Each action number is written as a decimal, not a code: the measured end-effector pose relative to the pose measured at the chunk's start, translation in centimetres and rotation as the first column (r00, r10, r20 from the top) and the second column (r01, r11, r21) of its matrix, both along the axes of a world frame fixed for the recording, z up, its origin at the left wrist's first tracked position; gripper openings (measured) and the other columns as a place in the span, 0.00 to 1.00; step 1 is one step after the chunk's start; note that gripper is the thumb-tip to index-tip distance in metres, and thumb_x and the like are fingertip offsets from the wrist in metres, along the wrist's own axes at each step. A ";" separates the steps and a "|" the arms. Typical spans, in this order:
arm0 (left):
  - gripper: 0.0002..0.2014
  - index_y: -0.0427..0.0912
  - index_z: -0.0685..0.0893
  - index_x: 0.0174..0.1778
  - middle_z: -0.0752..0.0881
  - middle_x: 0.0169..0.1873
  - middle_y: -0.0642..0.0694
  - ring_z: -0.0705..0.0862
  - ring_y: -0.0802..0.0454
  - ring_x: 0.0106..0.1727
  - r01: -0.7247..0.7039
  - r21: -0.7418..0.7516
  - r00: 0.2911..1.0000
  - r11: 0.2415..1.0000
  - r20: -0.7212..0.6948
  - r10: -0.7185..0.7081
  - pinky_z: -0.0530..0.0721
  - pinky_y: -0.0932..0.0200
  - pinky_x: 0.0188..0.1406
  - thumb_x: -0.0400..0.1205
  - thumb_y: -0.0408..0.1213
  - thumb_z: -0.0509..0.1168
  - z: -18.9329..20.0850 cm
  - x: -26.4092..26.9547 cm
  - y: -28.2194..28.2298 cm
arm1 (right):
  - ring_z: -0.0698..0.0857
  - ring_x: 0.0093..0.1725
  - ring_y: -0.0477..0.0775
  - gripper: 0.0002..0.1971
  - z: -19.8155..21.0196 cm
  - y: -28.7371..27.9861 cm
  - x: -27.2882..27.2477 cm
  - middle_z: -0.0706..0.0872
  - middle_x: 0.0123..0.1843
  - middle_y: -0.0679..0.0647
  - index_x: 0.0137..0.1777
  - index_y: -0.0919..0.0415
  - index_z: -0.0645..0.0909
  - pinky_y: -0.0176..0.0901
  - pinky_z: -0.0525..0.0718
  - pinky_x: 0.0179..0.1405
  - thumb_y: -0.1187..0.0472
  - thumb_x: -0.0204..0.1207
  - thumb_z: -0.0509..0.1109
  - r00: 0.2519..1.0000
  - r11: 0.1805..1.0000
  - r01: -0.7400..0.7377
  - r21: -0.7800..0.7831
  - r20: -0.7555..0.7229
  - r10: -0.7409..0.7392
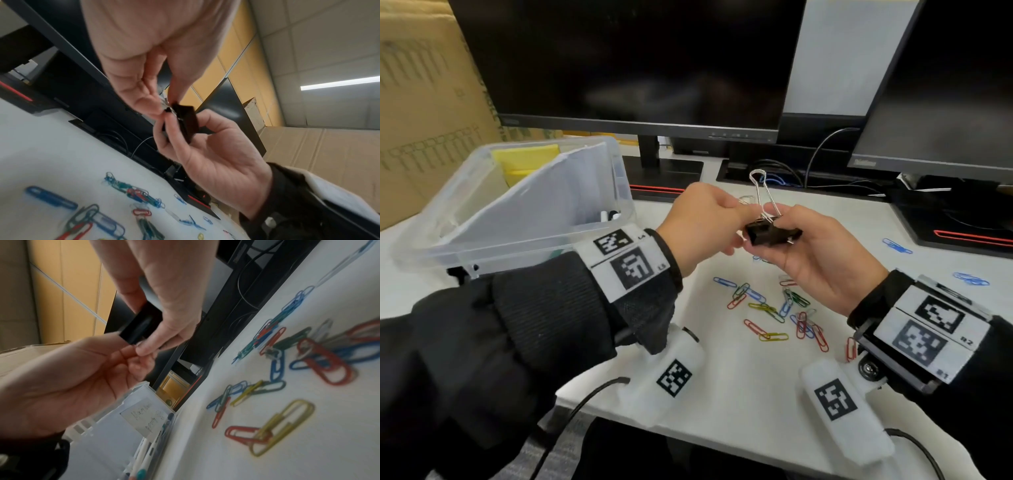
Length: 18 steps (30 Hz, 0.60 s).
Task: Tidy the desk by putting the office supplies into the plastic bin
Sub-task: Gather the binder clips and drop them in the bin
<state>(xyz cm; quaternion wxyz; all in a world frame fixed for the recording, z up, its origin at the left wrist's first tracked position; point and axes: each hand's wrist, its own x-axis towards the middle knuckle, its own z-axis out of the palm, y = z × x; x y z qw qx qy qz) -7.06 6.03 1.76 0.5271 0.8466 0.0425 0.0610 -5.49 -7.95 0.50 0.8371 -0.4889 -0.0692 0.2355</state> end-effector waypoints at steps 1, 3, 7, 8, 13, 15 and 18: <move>0.12 0.39 0.87 0.43 0.89 0.36 0.44 0.86 0.53 0.33 0.003 -0.013 1.000 1.000 0.014 -0.003 0.84 0.62 0.33 0.76 0.46 0.70 0.3 -0.1 0.1 | 0.85 0.58 0.64 0.17 0.1 0.2 -0.1 0.81 0.60 0.68 0.67 0.72 0.72 0.45 0.90 0.47 0.71 0.79 0.55 1.000 1.000 -0.017 0.003 0.008 0.017; 0.12 0.38 0.87 0.40 0.88 0.30 0.44 0.86 0.53 0.30 -0.011 -0.044 0.999 0.999 0.051 0.013 0.84 0.63 0.31 0.74 0.45 0.73 0.8 -0.2 0.4 | 0.85 0.54 0.61 0.16 0.2 0.4 -0.3 0.82 0.52 0.64 0.63 0.73 0.76 0.46 0.90 0.46 0.71 0.79 0.53 0.999 0.999 -0.040 0.011 0.019 0.040; 0.08 0.41 0.86 0.38 0.86 0.30 0.46 0.84 0.54 0.29 -0.016 -0.087 0.994 0.996 0.103 0.025 0.85 0.61 0.32 0.75 0.43 0.72 1.5 -0.3 0.9 | 0.87 0.45 0.58 0.13 0.5 0.7 -0.7 0.81 0.48 0.63 0.60 0.70 0.76 0.43 0.90 0.40 0.69 0.79 0.56 0.997 0.997 -0.078 0.010 0.016 0.078; 0.08 0.42 0.86 0.39 0.87 0.31 0.46 0.84 0.55 0.29 -0.016 -0.088 0.993 0.996 0.118 0.026 0.85 0.62 0.32 0.76 0.42 0.72 1.5 -0.4 0.9 | 0.88 0.45 0.58 0.14 0.5 0.9 -0.9 0.82 0.50 0.64 0.62 0.70 0.75 0.42 0.90 0.40 0.68 0.80 0.57 0.996 0.996 -0.090 -0.005 0.020 0.090; 0.11 0.43 0.80 0.45 0.83 0.35 0.50 0.82 0.57 0.32 -0.029 0.032 0.996 0.999 0.084 0.026 0.84 0.65 0.29 0.73 0.42 0.74 2.2 -0.8 1.1 | 0.90 0.42 0.54 0.11 0.7 1.5 -1.4 0.85 0.50 0.61 0.60 0.68 0.76 0.40 0.90 0.42 0.69 0.80 0.59 0.991 0.988 -0.092 -0.124 0.087 0.103; 0.21 0.45 0.74 0.52 0.82 0.40 0.49 0.83 0.55 0.36 -0.023 0.129 0.997 0.991 0.076 0.013 0.86 0.60 0.35 0.71 0.45 0.76 3.0 -0.9 1.4 | 0.89 0.44 0.55 0.15 0.9 1.4 -1.2 0.83 0.49 0.62 0.65 0.70 0.74 0.43 0.90 0.43 0.70 0.79 0.59 0.985 0.983 -0.083 -0.161 0.138 0.106; 0.14 0.44 0.81 0.50 0.87 0.38 0.48 0.86 0.57 0.33 0.010 0.306 0.992 0.952 0.115 -0.047 0.88 0.60 0.37 0.74 0.46 0.73 5.4 -1.6 1.8 | 0.88 0.49 0.57 0.19 1.6 1.6 -1.1 0.82 0.51 0.61 0.69 0.66 0.73 0.46 0.90 0.47 0.72 0.78 0.61 0.956 0.964 -0.084 -0.252 0.251 0.149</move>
